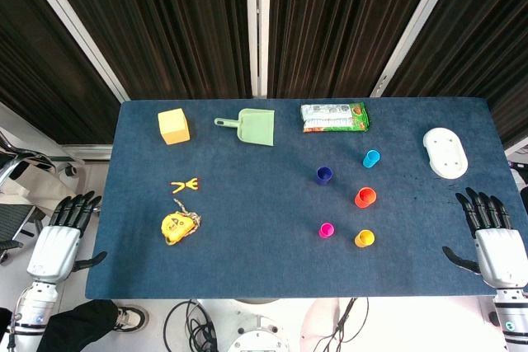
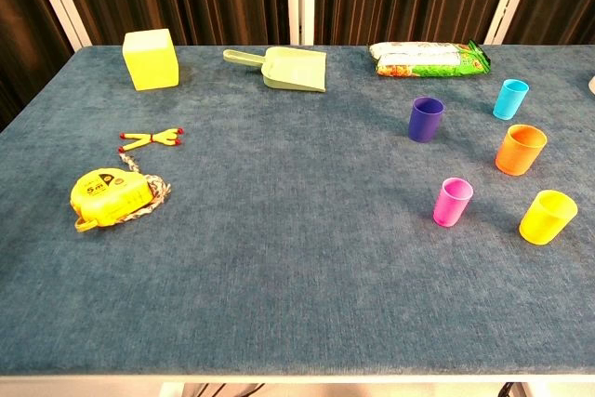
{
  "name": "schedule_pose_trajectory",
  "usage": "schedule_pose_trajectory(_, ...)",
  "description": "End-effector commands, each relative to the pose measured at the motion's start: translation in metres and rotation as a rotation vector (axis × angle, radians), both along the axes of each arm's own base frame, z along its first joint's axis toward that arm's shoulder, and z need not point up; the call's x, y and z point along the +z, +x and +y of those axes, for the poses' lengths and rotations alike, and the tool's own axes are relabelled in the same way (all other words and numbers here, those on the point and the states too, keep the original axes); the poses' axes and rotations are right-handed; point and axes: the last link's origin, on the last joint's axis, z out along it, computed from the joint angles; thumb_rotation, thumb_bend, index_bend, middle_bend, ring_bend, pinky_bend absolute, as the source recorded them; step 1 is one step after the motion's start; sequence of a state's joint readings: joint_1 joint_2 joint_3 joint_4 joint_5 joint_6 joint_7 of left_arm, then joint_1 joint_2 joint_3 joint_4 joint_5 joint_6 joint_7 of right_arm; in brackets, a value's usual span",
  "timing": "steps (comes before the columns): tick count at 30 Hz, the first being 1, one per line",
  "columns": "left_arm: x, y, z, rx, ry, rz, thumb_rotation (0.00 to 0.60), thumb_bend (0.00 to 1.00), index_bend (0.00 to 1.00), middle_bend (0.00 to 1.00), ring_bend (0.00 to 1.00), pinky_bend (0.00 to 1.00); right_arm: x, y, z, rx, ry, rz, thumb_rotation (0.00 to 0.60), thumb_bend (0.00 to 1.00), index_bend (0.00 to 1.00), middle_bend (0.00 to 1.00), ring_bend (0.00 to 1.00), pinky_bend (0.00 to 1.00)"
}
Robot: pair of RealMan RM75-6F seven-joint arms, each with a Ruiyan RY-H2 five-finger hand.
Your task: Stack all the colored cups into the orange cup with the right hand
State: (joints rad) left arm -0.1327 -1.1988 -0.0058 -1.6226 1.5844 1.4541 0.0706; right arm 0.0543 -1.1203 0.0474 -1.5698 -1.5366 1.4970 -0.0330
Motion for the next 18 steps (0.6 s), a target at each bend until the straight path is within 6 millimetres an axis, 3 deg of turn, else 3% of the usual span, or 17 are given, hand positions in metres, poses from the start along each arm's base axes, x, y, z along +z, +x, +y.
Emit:
schedule_pose_trajectory(1, 0.001, -0.001, -0.001, 0.002, -0.001, 0.000, 0.600, 0.02, 0.01, 0.00, 0.00, 0.00, -0.002, 0.002, -0.001, 0.003, 0.009, 0.002, 0.600, 0.09, 0.00, 0.00, 0.00, 0.00)
schedule_pose_trajectory(11, 0.001, -0.005, -0.002, 0.000, -0.004, -0.011, 0.600, 0.02, 0.01, 0.00, 0.00, 0.00, -0.007, 0.009, -0.010, 0.003, 0.037, 0.028, 0.600, 0.09, 0.00, 0.00, 0.00, 0.00)
schedule_pose_trajectory(18, 0.002, -0.008, -0.005, 0.005, -0.007, -0.017, 0.600, 0.02, 0.01, 0.00, 0.00, 0.00, -0.011, 0.018, -0.037, 0.004, 0.084, 0.064, 0.600, 0.10, 0.00, 0.00, 0.00, 0.00)
